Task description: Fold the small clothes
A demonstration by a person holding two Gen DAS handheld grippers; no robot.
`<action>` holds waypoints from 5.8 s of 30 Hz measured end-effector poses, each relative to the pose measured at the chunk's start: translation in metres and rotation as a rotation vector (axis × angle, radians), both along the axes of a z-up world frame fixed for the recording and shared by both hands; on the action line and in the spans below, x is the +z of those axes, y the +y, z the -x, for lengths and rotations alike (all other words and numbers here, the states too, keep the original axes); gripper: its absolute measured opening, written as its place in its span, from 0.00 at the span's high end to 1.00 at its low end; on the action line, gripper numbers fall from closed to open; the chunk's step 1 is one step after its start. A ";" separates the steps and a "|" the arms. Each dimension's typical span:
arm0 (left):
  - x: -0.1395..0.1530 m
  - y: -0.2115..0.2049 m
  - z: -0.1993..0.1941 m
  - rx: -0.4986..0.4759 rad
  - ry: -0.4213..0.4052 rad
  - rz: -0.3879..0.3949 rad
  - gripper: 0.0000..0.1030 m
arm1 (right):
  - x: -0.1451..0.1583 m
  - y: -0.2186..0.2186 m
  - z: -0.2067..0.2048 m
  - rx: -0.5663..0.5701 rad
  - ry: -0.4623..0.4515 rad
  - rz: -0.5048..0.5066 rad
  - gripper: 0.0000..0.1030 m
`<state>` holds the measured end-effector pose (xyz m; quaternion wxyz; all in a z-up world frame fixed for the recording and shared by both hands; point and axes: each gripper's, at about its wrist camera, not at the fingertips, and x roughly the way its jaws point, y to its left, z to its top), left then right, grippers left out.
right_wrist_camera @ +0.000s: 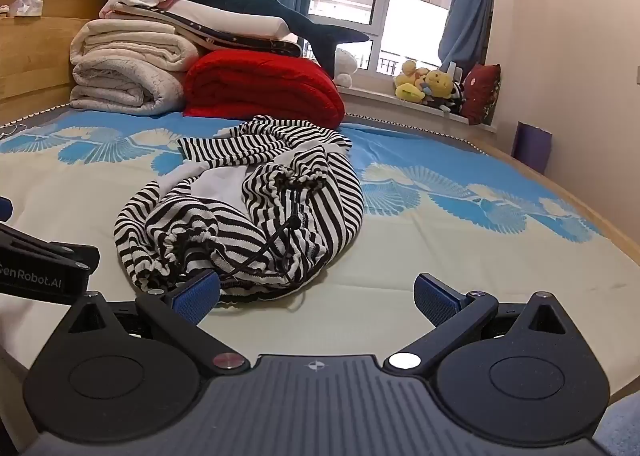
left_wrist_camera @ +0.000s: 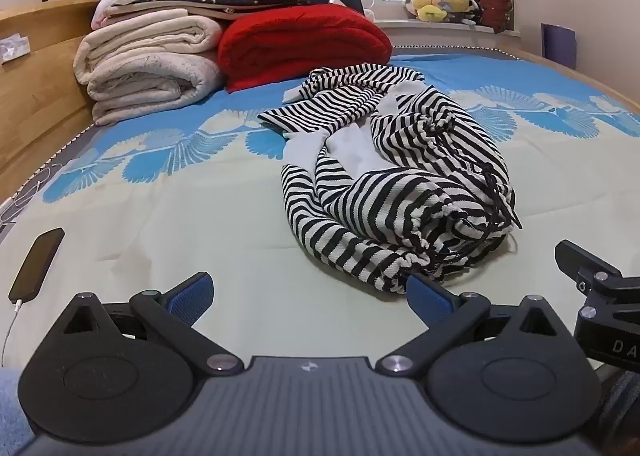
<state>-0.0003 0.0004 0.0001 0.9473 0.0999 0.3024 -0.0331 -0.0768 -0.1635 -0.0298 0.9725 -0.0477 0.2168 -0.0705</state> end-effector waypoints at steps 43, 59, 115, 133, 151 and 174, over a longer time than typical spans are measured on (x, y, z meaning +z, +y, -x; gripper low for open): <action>0.001 -0.001 -0.001 -0.004 0.017 0.015 0.00 | -0.002 0.004 0.000 0.007 -0.003 0.021 0.01; -0.001 0.001 -0.002 -0.003 0.017 0.016 0.00 | -0.002 0.003 0.001 0.006 -0.004 0.022 0.01; 0.027 0.056 -0.224 0.232 0.184 0.164 0.00 | 0.080 -0.049 -0.261 0.181 0.169 -0.094 0.01; -0.044 0.034 -0.226 0.002 0.701 0.524 0.08 | 0.042 -0.178 -0.234 -0.160 0.363 -0.254 0.96; 0.005 0.075 -0.095 -0.060 0.544 0.179 0.20 | -0.014 -0.167 -0.022 -0.045 0.700 -0.070 0.74; 0.019 0.046 -0.233 0.138 0.253 0.327 0.00 | -0.004 -0.005 -0.454 0.081 0.423 -0.034 0.32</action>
